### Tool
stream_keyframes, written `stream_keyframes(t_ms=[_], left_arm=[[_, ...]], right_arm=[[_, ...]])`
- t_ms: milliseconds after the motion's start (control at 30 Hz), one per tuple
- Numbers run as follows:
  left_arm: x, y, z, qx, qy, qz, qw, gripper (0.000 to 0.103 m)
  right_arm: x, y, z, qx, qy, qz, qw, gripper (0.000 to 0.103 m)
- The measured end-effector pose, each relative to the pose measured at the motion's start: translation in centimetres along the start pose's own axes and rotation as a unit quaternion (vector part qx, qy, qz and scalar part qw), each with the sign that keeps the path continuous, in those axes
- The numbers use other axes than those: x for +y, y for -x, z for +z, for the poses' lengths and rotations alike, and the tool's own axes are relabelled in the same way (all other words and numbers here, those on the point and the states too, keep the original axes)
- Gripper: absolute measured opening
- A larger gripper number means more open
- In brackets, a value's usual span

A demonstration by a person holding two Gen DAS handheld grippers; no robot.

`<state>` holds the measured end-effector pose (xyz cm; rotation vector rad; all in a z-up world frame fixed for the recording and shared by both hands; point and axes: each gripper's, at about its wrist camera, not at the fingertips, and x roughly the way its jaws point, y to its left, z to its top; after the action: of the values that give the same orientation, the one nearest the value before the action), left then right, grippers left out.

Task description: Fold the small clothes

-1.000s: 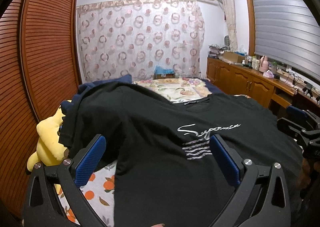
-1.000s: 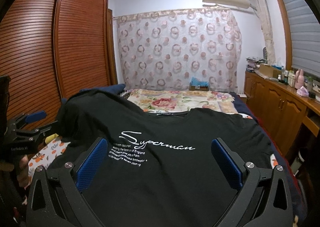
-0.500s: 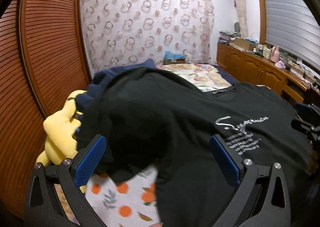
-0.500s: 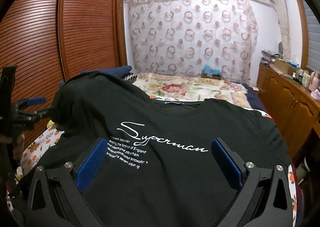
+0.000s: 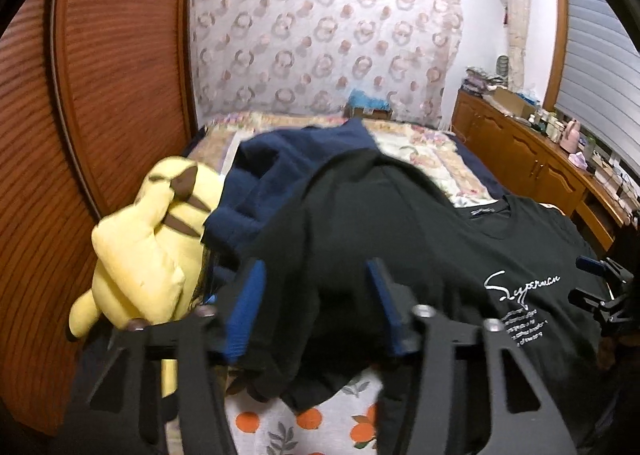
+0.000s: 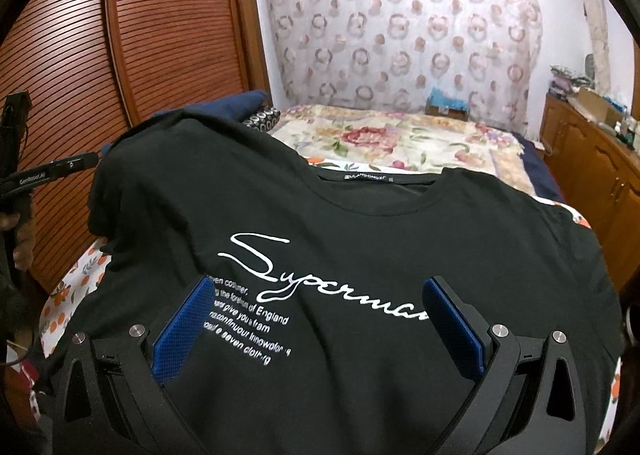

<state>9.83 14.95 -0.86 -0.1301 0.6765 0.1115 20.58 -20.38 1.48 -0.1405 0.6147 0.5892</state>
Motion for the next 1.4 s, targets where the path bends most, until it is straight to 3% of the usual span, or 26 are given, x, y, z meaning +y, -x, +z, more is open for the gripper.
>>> stream_keyframes(t_ms=[367, 633, 767, 933, 1033, 1167, 1300, 1400], left_arm=[[2.4, -2.0, -1.5, 0.052, -0.004, 0.037, 0.9979, 0.045], [2.6, -2.3, -1.1, 0.06, -0.037, 0.039, 0.9968, 0.045], [2.7, -1.5, -1.0, 0.059, -0.034, 0.037, 0.997, 0.007], [2.9, 0.4, -0.7, 0.048, -0.03, 0.025, 0.9981, 0.004], [2.4, 1.7, 0.1, 0.038, -0.019, -0.003, 0.9991, 0.004], [-0.2, 3.6, 2.2, 0.014, -0.04, -0.045, 0.9981, 0.004], [-3.4, 3.6, 5.0, 0.003, -0.055, -0.108, 0.9926, 0.004], [-7.2, 2.6, 7.1, 0.003, -0.077, -0.163, 0.9836, 0.004]], right_arm=[[-1.5, -4.4, 3.8, 0.041, 0.004, 0.003, 0.999, 0.103], [-0.9, -5.4, 3.6, 0.042, 0.014, 0.011, 0.999, 0.103], [-1.3, -5.1, 3.3, 0.04, 0.019, 0.01, 0.999, 0.103], [-1.8, -5.0, 2.7, 0.036, 0.016, 0.002, 0.999, 0.103], [-1.8, -5.1, 2.3, 0.038, 0.008, 0.002, 0.999, 0.103], [-1.6, -4.3, 2.6, 0.03, 0.011, -0.002, 0.999, 0.103], [-1.8, -3.4, 2.8, 0.017, 0.007, -0.014, 1.0, 0.103], [-2.0, -2.3, 2.5, 0.007, 0.0, -0.023, 1.0, 0.103]])
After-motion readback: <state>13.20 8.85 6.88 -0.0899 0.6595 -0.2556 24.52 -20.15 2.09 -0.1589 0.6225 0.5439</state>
